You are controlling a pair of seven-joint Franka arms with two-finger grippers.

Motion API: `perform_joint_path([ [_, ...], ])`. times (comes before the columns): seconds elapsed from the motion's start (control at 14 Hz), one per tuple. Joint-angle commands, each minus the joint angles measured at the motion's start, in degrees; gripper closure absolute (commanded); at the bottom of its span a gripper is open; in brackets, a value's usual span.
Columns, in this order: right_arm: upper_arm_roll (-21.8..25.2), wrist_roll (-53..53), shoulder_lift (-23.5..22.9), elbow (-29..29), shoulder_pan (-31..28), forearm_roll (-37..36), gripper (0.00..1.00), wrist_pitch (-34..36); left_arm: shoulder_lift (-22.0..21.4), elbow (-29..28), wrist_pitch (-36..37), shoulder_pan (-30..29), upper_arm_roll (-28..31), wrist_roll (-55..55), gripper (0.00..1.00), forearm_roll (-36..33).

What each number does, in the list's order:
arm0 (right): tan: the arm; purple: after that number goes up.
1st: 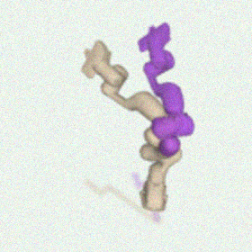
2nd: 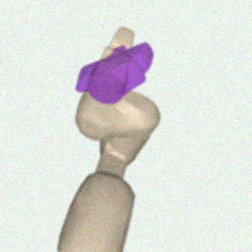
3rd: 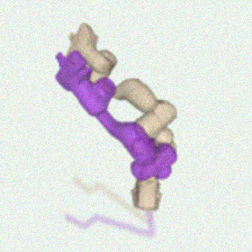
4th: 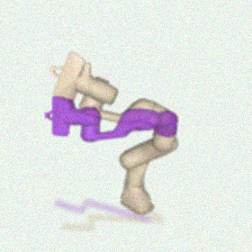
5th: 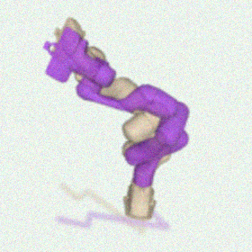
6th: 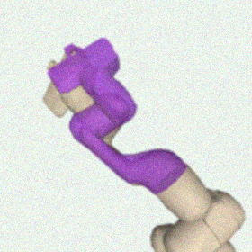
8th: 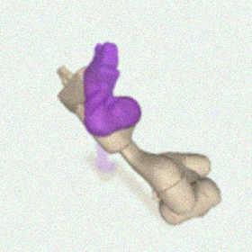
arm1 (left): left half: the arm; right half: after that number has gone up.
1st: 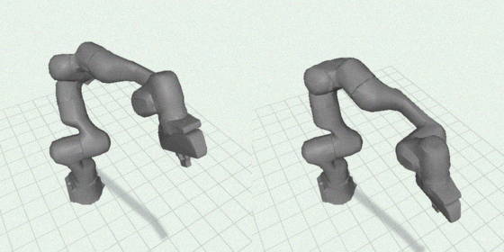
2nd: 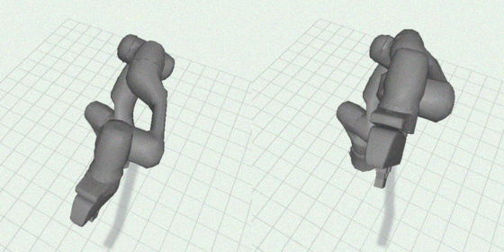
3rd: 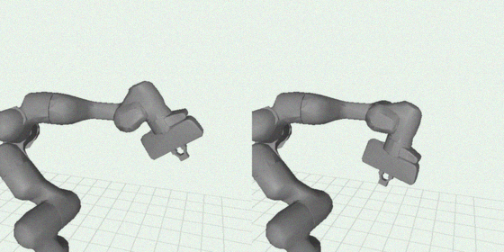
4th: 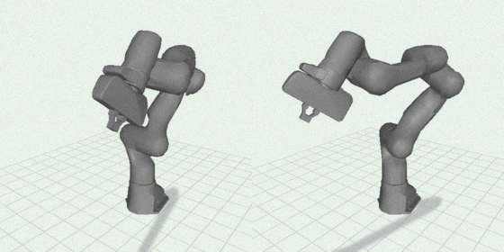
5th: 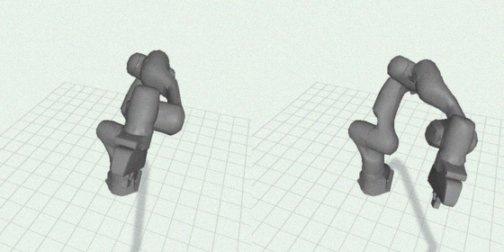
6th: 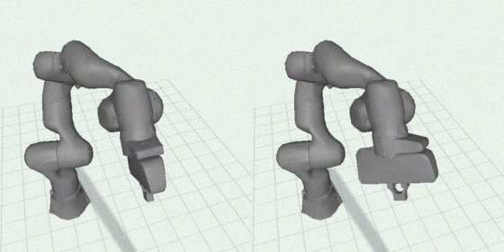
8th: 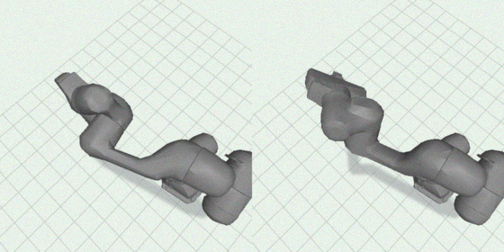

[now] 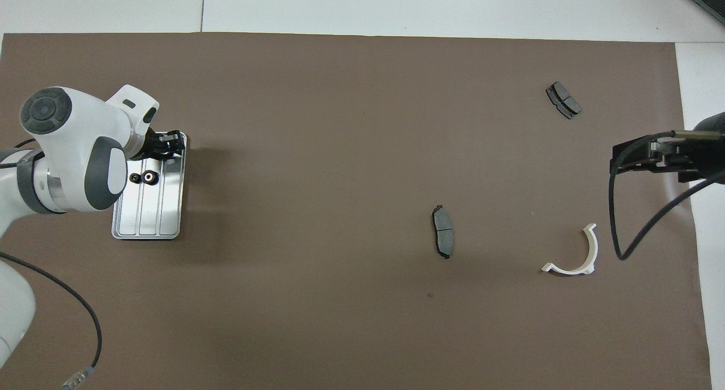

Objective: Place bearing gear from tray to pile
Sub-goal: 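Carry the gear to mid-table with the left gripper while the right gripper approaches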

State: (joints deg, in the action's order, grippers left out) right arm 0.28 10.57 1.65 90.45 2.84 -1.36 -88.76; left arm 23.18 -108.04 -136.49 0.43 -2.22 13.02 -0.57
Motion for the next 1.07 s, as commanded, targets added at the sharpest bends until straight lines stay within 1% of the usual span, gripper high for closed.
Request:
perform_joint_path([
  [0.0,-0.2,-0.7,1.3,1.7,-0.3,0.3,0.00,-1.4,0.5,-1.1,-0.2,0.8,0.5,0.4,0.82,0.8],
  [0.21,-0.2,-0.6,1.3,1.7,-0.1,0.3,0.00,-1.5,0.5,0.5,2.0,0.6,0.5,0.3,0.86,0.7],
  [0.43,-0.2,-0.6,1.3,1.7,-0.1,0.3,0.00,-1.5,1.1,6.4,8.6,1.0,0.4,0.8,0.86,0.9],
  [0.5,-0.2,-0.6,1.3,1.7,-0.1,0.3,0.00,-1.6,1.0,7.4,9.7,1.9,0.4,2.1,0.86,2.1],
  [0.71,-0.2,-0.7,1.3,1.7,-0.2,0.3,0.00,-1.6,0.8,7.5,9.1,7.8,0.3,11.7,0.85,3.1],
  [0.86,-0.2,-0.8,1.3,1.7,-0.2,0.3,0.00,-1.5,0.5,7.4,9.3,13.3,0.3,20.1,0.81,3.2],
  [1.0,-0.2,-0.8,1.3,1.7,-0.2,0.3,0.00,-1.5,0.3,7.5,8.5,19.1,0.2,29.2,0.81,3.1],
])
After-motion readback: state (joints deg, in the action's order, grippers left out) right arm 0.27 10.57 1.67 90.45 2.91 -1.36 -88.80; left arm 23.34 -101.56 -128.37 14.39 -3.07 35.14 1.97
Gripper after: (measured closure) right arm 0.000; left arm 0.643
